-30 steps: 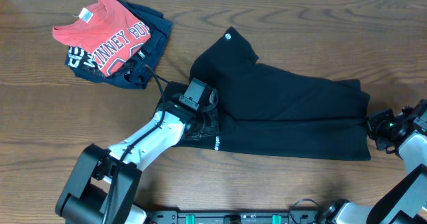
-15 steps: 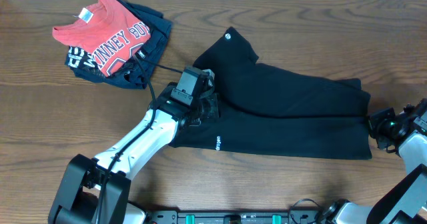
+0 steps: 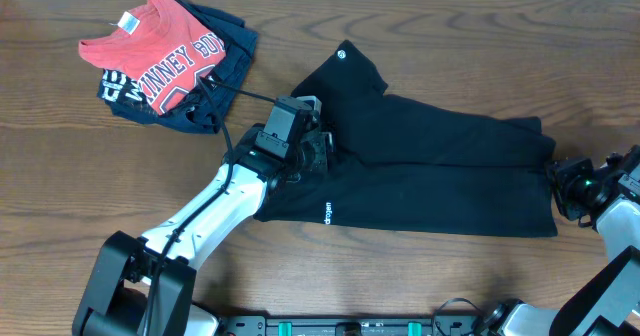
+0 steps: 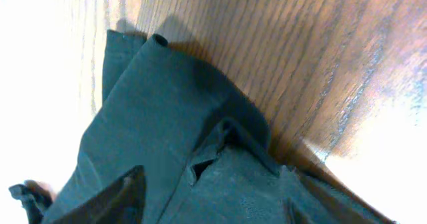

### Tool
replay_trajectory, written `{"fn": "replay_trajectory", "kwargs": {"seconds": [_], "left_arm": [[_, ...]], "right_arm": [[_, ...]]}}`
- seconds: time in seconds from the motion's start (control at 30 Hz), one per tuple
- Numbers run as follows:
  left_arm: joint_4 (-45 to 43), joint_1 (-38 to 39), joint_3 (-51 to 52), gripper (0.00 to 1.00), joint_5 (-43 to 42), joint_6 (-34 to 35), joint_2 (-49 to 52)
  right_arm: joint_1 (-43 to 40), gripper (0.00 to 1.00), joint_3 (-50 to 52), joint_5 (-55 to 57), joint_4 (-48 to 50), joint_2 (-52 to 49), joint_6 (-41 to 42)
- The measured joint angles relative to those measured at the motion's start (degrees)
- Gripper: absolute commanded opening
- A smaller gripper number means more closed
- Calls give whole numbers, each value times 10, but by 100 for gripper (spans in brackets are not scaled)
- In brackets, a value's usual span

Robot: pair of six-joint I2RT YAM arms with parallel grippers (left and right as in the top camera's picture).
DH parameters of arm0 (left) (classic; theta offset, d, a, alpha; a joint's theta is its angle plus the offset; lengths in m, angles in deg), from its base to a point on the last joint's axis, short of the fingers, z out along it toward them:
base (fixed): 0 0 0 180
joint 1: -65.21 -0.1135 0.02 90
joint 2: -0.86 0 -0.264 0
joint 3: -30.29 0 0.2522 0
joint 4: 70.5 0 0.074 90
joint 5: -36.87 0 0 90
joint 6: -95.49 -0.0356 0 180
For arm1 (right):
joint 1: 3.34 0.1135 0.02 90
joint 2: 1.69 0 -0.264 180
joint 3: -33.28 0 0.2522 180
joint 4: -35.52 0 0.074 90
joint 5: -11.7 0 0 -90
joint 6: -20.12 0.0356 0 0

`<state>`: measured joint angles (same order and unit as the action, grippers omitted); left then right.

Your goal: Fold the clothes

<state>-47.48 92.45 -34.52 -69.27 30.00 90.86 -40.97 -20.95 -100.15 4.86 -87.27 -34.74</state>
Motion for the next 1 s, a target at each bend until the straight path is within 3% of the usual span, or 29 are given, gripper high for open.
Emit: {"fn": "replay_trajectory", "kwargs": {"seconds": [0.1,0.2,0.3,0.4,0.53,0.77,1.0], "left_arm": [[35,-6,0,66,0,-10,0],[73,-17,0,63,1,-18,0],[109,-24,0,48,3,-29,-1],[123,-24,0,23,3,-47,-2],[107,-23,0,6,33,-71,-2],[24,-23,0,6,81,-124,7],[110,-23,0,6,75,-126,11]], "right_arm": [[0,64,0,-4,0,0,-8],[-2,55,0,-24,2,0,-28],[-4,49,0,-57,2,0,-56],[-4,45,0,-83,-16,0,-77],[-4,42,0,-99,-33,0,-99],[-4,40,0,-102,-34,0,-112],[-4,40,0,-96,-47,0,-116]]}}
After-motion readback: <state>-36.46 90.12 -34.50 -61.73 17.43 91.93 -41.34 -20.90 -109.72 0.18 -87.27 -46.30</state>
